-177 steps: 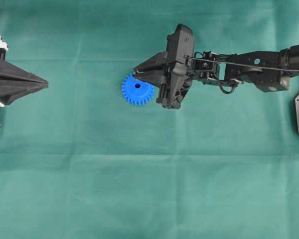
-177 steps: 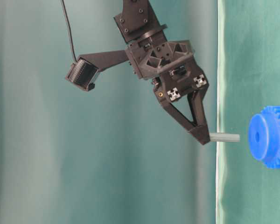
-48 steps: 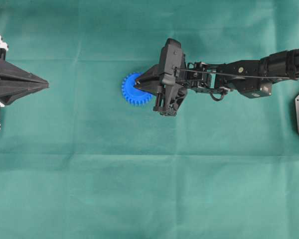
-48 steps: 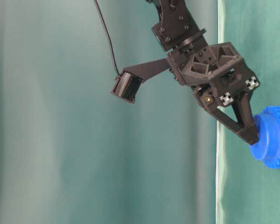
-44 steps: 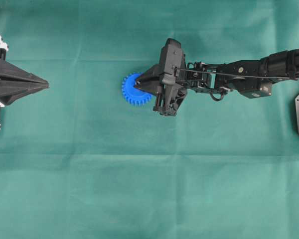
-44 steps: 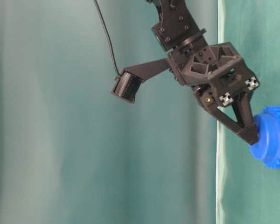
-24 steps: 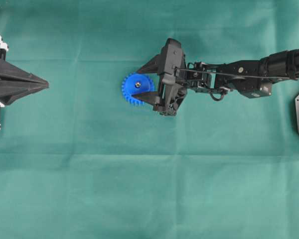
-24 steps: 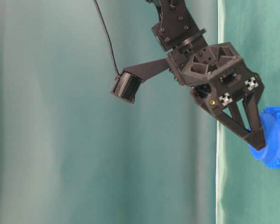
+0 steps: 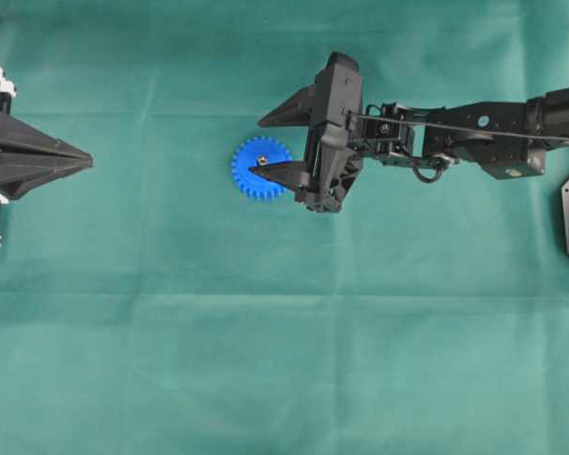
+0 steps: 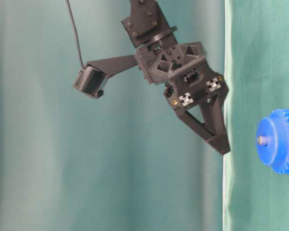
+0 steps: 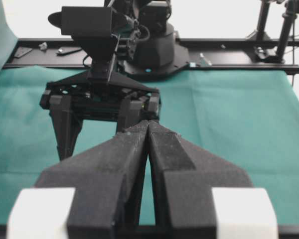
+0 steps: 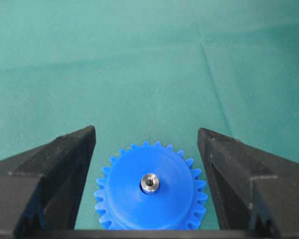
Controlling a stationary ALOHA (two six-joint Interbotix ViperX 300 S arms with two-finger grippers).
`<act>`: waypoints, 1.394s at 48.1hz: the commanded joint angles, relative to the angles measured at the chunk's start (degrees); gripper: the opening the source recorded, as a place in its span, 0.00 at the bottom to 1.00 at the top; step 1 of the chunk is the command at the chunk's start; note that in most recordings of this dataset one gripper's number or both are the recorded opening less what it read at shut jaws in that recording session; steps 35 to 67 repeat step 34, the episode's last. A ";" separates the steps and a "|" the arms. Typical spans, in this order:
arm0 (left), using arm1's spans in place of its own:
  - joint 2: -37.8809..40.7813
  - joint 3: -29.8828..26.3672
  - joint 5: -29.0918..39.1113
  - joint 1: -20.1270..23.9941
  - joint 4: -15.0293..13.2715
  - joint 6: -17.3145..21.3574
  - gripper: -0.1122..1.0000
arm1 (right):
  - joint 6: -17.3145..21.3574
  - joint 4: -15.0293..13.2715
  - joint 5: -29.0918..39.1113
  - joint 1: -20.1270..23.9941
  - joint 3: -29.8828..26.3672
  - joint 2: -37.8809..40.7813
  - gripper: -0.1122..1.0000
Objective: Insert the shaft placed at a random location into the center hole of the medium gear at another random location.
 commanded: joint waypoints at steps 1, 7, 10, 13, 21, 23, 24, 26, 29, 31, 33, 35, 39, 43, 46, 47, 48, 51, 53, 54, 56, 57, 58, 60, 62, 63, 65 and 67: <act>0.26 -1.32 -0.26 0.09 0.18 -0.09 0.10 | 0.53 0.00 0.18 0.00 -0.70 -1.85 0.86; 0.26 -1.41 -0.26 0.09 0.18 -0.09 0.10 | 0.62 0.00 0.35 0.00 -0.18 -2.11 0.86; 0.26 -1.41 -0.26 0.09 0.18 -0.18 0.10 | 0.62 0.09 0.44 0.09 0.88 -2.81 0.86; 0.26 -1.41 -0.26 0.09 0.18 -0.18 0.10 | 0.62 0.18 0.44 0.09 2.29 -3.78 0.86; 0.26 -1.32 -0.26 0.09 0.18 -0.18 0.10 | 0.70 0.18 0.44 0.09 6.59 -7.65 0.86; 0.26 -1.32 -0.26 0.09 0.18 -0.18 0.10 | 0.70 0.18 0.44 0.00 7.65 -8.53 0.86; 0.26 -1.32 -0.26 0.09 0.18 -0.18 0.10 | 0.70 0.18 0.44 0.00 8.17 -8.96 0.86; 0.26 -1.32 -0.26 0.09 0.18 -0.18 0.10 | 0.70 0.18 0.44 0.09 9.32 -9.93 0.86; 0.26 -1.41 -0.26 0.09 0.18 -0.18 0.10 | 0.70 0.18 0.26 0.09 10.63 -11.34 0.86; 0.26 -1.32 -0.26 0.09 0.18 -0.18 0.10 | 0.70 0.18 0.35 0.00 11.43 -12.04 0.86; 0.26 -1.32 -0.26 0.09 0.18 -0.18 0.10 | 0.70 0.18 0.35 0.00 12.13 -12.74 0.86; 0.26 -1.32 -0.26 0.09 0.18 -0.18 0.10 | 0.70 0.18 0.35 0.00 12.39 -13.01 0.86; 0.26 -1.32 -0.26 0.09 0.18 -0.18 0.10 | 0.70 0.18 0.35 0.00 12.39 -13.01 0.86; 0.26 -1.32 -0.26 0.09 0.18 -0.18 0.10 | 0.70 0.18 0.35 0.00 12.39 -13.01 0.86; 0.26 -1.32 -0.26 0.09 0.18 -0.18 0.10 | 0.70 0.18 0.35 0.00 12.39 -13.01 0.86; 0.26 -1.32 -0.26 0.09 0.18 -0.18 0.10 | 0.70 0.18 0.35 0.00 12.39 -13.01 0.86; 0.26 -1.32 -0.26 0.09 0.18 -0.18 0.10 | 0.70 0.18 0.35 0.00 12.39 -13.01 0.86; 0.26 -1.32 -0.26 0.09 0.18 -0.18 0.10 | 0.70 0.18 0.35 0.00 12.39 -13.01 0.86; 0.26 -1.32 -0.26 0.09 0.18 -0.18 0.10 | 0.70 0.18 0.35 0.00 12.39 -13.01 0.86; 0.26 -1.32 -0.26 0.09 0.18 -0.18 0.10 | 0.70 0.18 0.35 0.00 12.39 -13.01 0.86; 0.26 -1.32 -0.26 0.09 0.18 -0.18 0.10 | 0.70 0.18 0.35 0.00 12.39 -13.01 0.86; 0.26 -1.32 -0.26 0.09 0.18 -0.18 0.10 | 0.70 0.18 0.35 0.00 12.39 -13.01 0.86; 0.26 -1.32 -0.26 0.09 0.18 -0.18 0.10 | 0.70 0.18 0.35 0.00 12.39 -13.01 0.86; 0.26 -1.32 -0.26 0.09 0.18 -0.18 0.10 | 0.70 0.18 0.35 0.00 12.39 -13.01 0.86; 0.26 -1.32 -0.26 0.09 0.18 -0.18 0.10 | 0.70 0.18 0.35 0.00 12.39 -13.01 0.86; 0.26 -1.32 -0.26 0.09 0.18 -0.18 0.10 | 0.70 0.18 0.35 0.00 12.39 -13.01 0.86; 0.26 -1.32 -0.26 0.09 0.18 -0.18 0.10 | 0.70 0.18 0.35 0.00 12.39 -13.01 0.86; 0.26 -1.32 -0.26 0.09 0.18 -0.18 0.10 | 0.70 0.18 0.35 0.00 12.39 -13.01 0.86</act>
